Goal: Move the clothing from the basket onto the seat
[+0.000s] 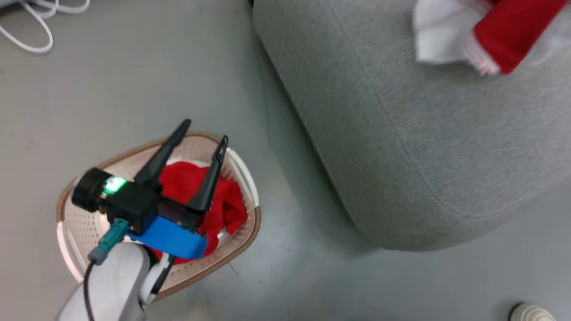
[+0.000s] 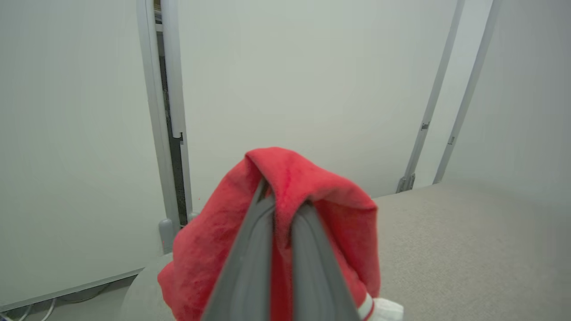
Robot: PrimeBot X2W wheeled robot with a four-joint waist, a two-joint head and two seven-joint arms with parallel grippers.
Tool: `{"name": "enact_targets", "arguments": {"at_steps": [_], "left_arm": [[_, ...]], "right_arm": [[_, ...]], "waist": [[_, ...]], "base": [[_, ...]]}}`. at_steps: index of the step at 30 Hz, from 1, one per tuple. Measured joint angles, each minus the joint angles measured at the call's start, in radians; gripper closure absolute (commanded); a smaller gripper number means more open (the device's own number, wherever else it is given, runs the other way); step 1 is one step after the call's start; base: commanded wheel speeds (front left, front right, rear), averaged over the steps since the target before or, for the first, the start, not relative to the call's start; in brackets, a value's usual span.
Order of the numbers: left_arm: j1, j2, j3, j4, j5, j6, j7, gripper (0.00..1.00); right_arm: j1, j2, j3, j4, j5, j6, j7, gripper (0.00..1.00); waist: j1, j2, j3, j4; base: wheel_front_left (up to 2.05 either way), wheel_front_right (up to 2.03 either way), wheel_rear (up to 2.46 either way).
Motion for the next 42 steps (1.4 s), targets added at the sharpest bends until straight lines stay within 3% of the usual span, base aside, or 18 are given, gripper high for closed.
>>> {"name": "enact_targets", "arguments": {"at_steps": [1, 4, 13, 18, 27, 28, 29, 30, 42], "left_arm": [[-0.016, 0.017, 0.009, -0.029, 0.002, 0.001, 0.003, 0.00], [-0.029, 0.042, 0.014, -0.072, 0.013, 0.006, 0.016, 0.00], [-0.042, 0.081, 0.014, -0.161, 0.037, 0.023, 0.059, 0.00], [-0.042, 0.085, 0.013, -0.174, 0.033, 0.024, 0.062, 0.00], [-0.042, 0.078, -0.004, -0.162, 0.026, 0.024, 0.058, 0.00], [-0.042, 0.077, -0.006, -0.157, 0.024, 0.024, 0.057, 0.00], [-0.042, 0.074, -0.008, -0.151, 0.022, 0.024, 0.053, 0.00], [-0.042, 0.068, -0.009, -0.144, 0.018, 0.024, 0.048, 0.00], [-0.024, -0.051, -0.028, 0.020, -0.033, 0.014, 0.002, 0.00]], "right_arm": [[-0.034, -0.032, -0.054, 0.010, -0.015, 0.000, -0.011, 1.00], [-0.062, -0.049, -0.109, 0.024, -0.029, 0.000, -0.020, 1.00], [-0.028, 0.001, -0.206, 0.129, -0.036, 0.000, -0.039, 1.00], [0.017, 0.047, -0.231, 0.175, -0.054, 0.000, -0.040, 1.00], [0.055, 0.066, -0.267, 0.196, -0.088, 0.000, -0.040, 1.00], [0.056, 0.066, -0.267, 0.195, -0.091, 0.000, -0.040, 0.83], [0.058, 0.066, -0.265, 0.195, -0.097, 0.000, -0.040, 0.28], [0.062, 0.065, -0.263, 0.194, -0.100, 0.000, -0.040, 0.00], [0.177, 0.031, -0.174, 0.195, -0.160, 0.000, -0.040, 0.00]], "waist": [[0.0000, 0.0000, 0.040, 0.012], [0.0000, 0.0000, 0.099, 0.028], [0.0001, 0.0000, 0.226, 0.049], [0.0000, 0.0000, 0.239, 0.053], [-0.0001, 0.0000, 0.211, 0.062], [0.0000, -0.0001, 0.205, 0.063], [0.0000, 0.0000, 0.200, 0.065], [-0.0001, -0.0001, 0.193, 0.066], [-0.0002, 0.0000, 0.029, 0.104]], "base": [[0.00, 0.00, 0.00], [0.00, 0.00, 0.00], [0.00, 0.00, 0.00], [0.00, 0.00, 0.00], [0.00, 0.00, 0.00], [0.00, 0.00, 0.00], [0.00, 0.00, 0.00], [0.00, 0.00, 0.00], [0.00, 0.00, 0.00]]}}
